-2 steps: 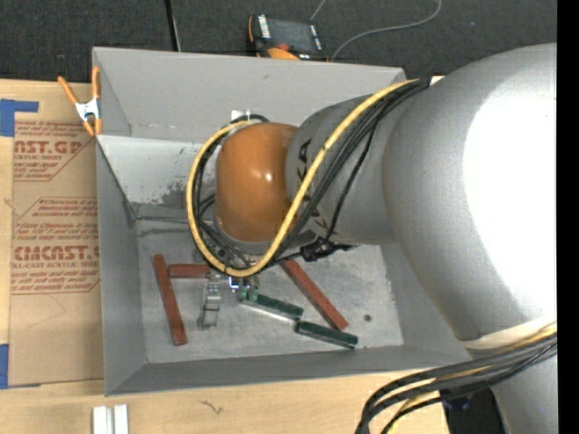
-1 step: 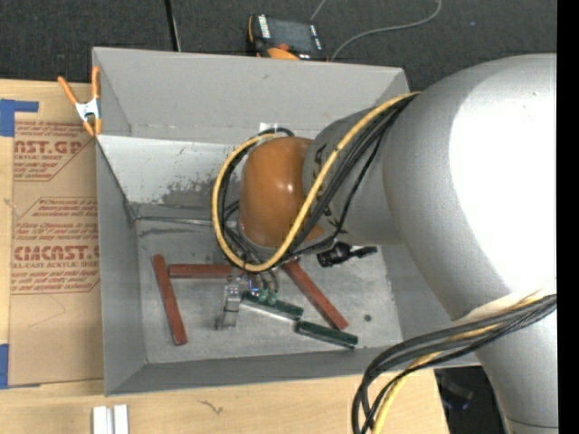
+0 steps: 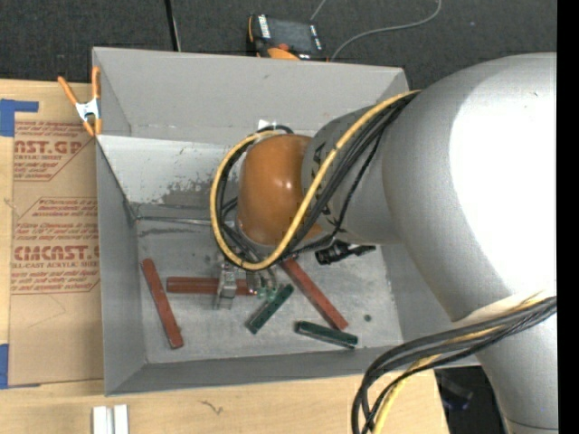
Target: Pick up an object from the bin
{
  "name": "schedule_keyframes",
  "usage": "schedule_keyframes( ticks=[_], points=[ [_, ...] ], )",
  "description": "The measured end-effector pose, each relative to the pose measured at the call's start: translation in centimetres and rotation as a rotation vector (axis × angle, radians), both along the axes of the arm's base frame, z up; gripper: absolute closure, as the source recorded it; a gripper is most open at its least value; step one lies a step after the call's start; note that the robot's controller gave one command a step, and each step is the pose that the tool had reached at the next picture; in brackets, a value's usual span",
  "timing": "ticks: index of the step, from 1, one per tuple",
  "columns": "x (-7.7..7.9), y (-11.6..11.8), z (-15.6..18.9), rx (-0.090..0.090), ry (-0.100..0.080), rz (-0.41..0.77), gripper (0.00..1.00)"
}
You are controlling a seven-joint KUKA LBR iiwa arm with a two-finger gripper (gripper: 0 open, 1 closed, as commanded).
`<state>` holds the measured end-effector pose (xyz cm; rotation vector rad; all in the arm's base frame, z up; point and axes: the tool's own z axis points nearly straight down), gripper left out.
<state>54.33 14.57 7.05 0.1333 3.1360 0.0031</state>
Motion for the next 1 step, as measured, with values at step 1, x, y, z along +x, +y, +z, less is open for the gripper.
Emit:
schedule_keyframes(
  ticks=[1],
  points=[
    [3.05, -2.20, 18.19, -0.002, -0.008, 0.316, 1.00]
  ],
)
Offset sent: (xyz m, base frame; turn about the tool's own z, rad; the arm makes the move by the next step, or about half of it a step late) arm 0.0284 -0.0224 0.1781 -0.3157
